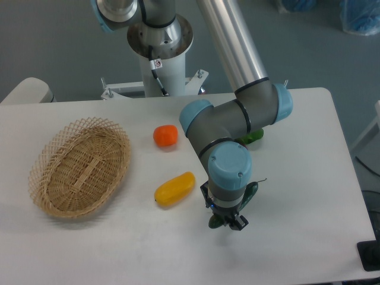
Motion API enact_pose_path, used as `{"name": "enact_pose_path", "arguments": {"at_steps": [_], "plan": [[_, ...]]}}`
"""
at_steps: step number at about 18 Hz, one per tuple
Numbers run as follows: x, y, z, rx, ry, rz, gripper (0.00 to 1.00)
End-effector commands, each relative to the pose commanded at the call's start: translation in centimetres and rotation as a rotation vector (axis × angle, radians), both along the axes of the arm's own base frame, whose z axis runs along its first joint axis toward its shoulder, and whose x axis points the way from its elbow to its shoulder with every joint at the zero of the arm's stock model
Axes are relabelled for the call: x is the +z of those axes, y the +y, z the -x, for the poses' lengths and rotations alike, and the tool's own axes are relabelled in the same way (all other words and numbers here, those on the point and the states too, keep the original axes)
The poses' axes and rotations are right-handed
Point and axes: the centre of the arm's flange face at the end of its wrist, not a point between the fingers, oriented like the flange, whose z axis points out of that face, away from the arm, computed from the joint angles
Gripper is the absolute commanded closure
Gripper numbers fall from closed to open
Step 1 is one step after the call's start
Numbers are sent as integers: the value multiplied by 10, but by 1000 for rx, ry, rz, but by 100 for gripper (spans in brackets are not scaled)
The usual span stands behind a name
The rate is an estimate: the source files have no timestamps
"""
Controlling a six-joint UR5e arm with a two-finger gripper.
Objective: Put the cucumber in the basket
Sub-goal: 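Grasp the green cucumber with the gripper and lift it off the table, then carry the held cucumber over the wicker basket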
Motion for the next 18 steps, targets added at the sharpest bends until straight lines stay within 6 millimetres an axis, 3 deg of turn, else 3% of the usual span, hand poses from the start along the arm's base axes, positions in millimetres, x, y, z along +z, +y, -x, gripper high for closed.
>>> {"name": "enact_pose_path", "arguments": {"at_steps": [11,18], "plan": [[6,-1,-10,-3,-4,7,98],[32,13,-94,-61,-72,16,100]]}}
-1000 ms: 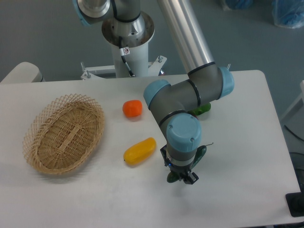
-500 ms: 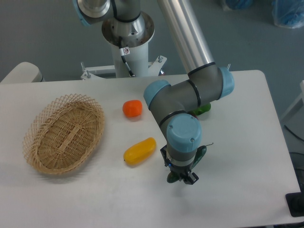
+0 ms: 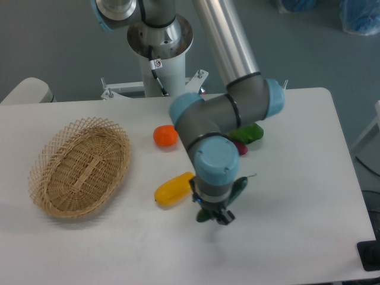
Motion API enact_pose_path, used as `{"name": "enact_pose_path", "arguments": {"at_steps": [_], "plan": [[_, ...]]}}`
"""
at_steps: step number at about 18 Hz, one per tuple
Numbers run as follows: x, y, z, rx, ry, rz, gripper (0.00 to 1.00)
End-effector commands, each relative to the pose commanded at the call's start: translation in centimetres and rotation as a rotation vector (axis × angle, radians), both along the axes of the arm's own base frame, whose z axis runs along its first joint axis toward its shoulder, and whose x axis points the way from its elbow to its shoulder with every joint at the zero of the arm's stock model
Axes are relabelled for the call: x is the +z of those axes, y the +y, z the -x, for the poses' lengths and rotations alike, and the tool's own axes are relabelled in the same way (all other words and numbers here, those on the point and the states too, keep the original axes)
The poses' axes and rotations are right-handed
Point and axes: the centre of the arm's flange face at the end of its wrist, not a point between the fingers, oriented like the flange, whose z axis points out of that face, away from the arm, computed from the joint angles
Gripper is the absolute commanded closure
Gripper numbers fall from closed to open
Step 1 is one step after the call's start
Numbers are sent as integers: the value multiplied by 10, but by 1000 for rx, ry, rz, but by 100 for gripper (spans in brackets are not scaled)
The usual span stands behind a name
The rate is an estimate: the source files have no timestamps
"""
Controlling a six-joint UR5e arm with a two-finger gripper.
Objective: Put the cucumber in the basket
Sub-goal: 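Carry the held cucumber over the wicker basket, then lower the cucumber into the basket and open the gripper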
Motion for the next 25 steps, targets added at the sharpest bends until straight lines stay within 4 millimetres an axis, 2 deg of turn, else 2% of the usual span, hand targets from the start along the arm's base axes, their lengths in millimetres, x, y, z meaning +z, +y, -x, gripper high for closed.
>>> {"name": "enact_pose_path", "arguments": {"at_steps": [2,4,8,11,14,20,23,24,25], "plan": [[4,1,-28,-5,-24,-4,100],[6,2,-63,-22,-33,6,100],[1,3,-131,-28,-49,28,99],[0,13,-176,-32,-48,38,99],[-3,19,-205,-26,-49,47,99],[-15,24,-248,-29,-55,71,95],[-26,31,-268,-7,-69,79,85],[-30,33,-268,-2,-69,71,79],[-35,35,-269,-3,-68,67,67]]}}
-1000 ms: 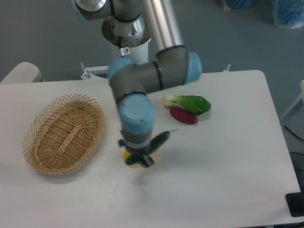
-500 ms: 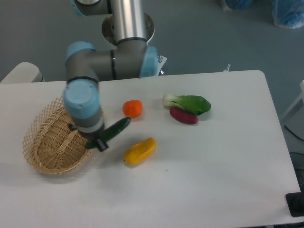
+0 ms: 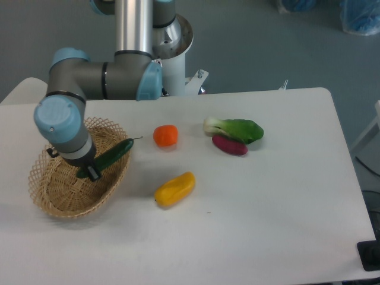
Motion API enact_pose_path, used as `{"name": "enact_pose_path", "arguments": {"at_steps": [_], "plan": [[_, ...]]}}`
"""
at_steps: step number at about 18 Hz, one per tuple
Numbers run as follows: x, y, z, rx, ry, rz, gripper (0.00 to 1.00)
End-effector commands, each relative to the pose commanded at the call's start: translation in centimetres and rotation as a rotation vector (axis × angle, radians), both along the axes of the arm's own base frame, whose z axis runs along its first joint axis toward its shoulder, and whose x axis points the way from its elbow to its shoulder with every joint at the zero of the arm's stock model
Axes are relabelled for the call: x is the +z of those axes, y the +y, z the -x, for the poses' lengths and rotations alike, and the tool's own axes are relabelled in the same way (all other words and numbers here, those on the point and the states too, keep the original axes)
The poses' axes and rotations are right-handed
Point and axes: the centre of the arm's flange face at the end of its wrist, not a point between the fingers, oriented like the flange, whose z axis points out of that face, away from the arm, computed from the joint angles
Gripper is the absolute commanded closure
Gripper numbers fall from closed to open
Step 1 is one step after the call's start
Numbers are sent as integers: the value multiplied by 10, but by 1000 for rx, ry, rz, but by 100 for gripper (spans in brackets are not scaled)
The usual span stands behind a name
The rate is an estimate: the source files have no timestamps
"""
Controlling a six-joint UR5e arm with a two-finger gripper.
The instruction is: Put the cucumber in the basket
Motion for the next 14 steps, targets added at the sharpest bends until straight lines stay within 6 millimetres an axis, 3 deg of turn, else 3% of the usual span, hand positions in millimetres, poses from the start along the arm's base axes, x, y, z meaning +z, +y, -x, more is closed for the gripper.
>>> {"name": "enact_pose_path", "arguments": {"at_steps": [1,2,3,7,9,12,14], "plan": [[-3,1,-4,-6,1,-1,53],[-4,1,-3,-6,2,-4,20],[-3,1,-3,-5,4,-7,0],[-2,3,-1,-12,13,-10,0],[9,5,10,-1,21,-28,0],[32,9,49,45,40,-67,0],[41,5,86,67,52,-86,0]]}}
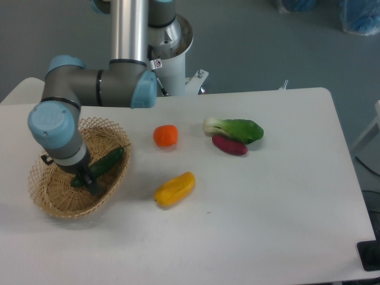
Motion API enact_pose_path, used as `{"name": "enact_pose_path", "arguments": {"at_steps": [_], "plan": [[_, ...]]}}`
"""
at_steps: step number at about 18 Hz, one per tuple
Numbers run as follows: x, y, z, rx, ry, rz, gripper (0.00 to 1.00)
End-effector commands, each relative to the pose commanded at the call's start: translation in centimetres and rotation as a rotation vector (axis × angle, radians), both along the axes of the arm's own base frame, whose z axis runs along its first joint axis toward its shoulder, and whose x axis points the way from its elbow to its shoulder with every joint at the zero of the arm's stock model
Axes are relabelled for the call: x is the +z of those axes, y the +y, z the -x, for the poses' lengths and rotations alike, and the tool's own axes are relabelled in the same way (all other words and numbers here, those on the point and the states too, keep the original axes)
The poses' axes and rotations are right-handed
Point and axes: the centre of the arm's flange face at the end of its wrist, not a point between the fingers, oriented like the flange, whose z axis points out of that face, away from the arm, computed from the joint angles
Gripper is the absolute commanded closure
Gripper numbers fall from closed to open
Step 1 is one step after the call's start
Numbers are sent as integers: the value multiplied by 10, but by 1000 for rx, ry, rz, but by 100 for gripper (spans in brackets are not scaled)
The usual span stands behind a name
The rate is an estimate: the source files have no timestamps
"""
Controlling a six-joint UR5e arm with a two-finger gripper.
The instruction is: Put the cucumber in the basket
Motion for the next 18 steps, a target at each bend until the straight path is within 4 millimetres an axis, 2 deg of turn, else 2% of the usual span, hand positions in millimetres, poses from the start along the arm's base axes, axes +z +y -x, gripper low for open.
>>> {"name": "enact_pose_path", "arguments": {"at_steps": [4,6,10,14,18], "plan": [[13,-6,58,8,20,-28,0],[8,-7,80,6,39,-13,0],[6,-6,139,7,60,-22,0],[4,-18,201,-13,68,-25,0],[-7,-32,253,-45,71,-24,0]]}}
